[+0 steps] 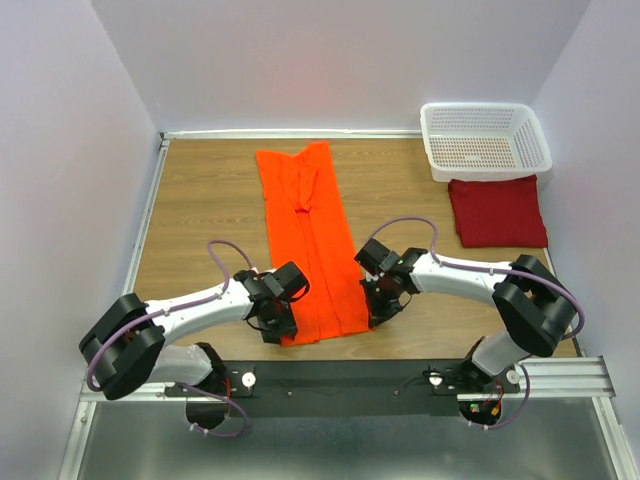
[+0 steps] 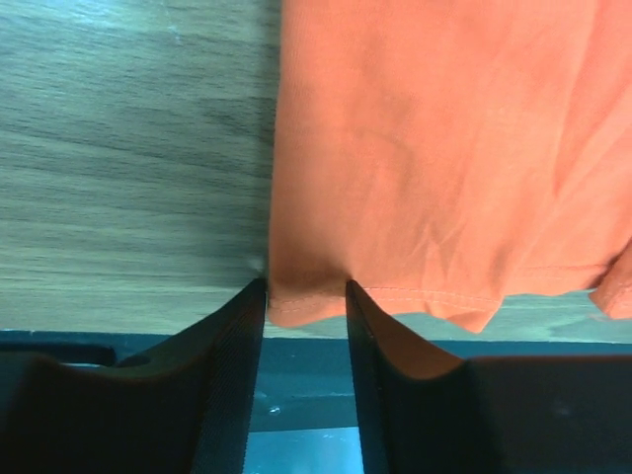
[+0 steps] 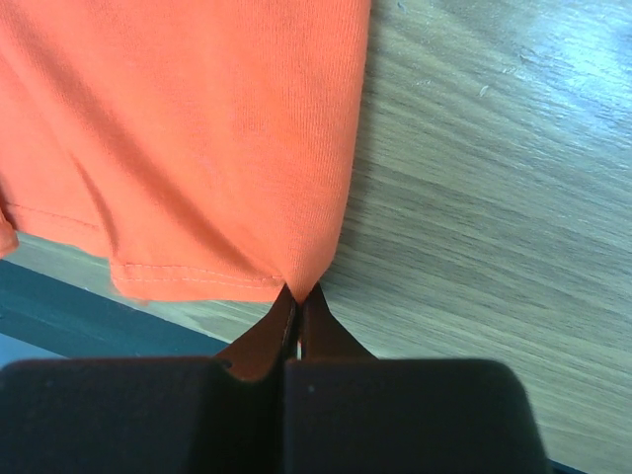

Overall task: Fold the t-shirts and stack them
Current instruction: Fold the tshirt

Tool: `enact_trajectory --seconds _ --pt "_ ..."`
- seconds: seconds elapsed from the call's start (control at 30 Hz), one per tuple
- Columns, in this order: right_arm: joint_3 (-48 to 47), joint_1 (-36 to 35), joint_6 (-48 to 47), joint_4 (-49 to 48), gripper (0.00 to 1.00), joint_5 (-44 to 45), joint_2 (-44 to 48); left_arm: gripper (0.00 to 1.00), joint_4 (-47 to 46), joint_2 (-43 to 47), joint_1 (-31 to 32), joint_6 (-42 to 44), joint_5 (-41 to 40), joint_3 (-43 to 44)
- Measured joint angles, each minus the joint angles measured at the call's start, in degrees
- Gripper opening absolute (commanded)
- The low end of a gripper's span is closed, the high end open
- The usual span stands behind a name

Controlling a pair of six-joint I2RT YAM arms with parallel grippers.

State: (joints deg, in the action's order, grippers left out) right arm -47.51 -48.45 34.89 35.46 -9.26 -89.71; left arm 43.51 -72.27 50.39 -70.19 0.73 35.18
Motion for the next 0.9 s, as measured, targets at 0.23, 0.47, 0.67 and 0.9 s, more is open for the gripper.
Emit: enact_trajectory --seconds 0.23,0.47,0.67,0.9 --pt "0.0 0.0 0.0 0.0 0.01 0.0 0.0 0.17 -1.3 -0.6 0.0 -0.9 0.0 0.0" --pt "0.0 0.0 0.0 0.1 0.01 -0.5 0.0 0.00 -1.8 -1.0 0.1 -0.7 0.4 0.2" --pt "-2.8 0.0 -0.7 2.4 0.01 -1.1 0.1 0.00 0.3 0.5 0.3 0.9 0.5 1.7" --pt "-16.9 2.8 -3.6 4.8 0.01 -1.7 -2.6 0.00 1.2 -0.5 -7.2 8.5 -1.3 12.8"
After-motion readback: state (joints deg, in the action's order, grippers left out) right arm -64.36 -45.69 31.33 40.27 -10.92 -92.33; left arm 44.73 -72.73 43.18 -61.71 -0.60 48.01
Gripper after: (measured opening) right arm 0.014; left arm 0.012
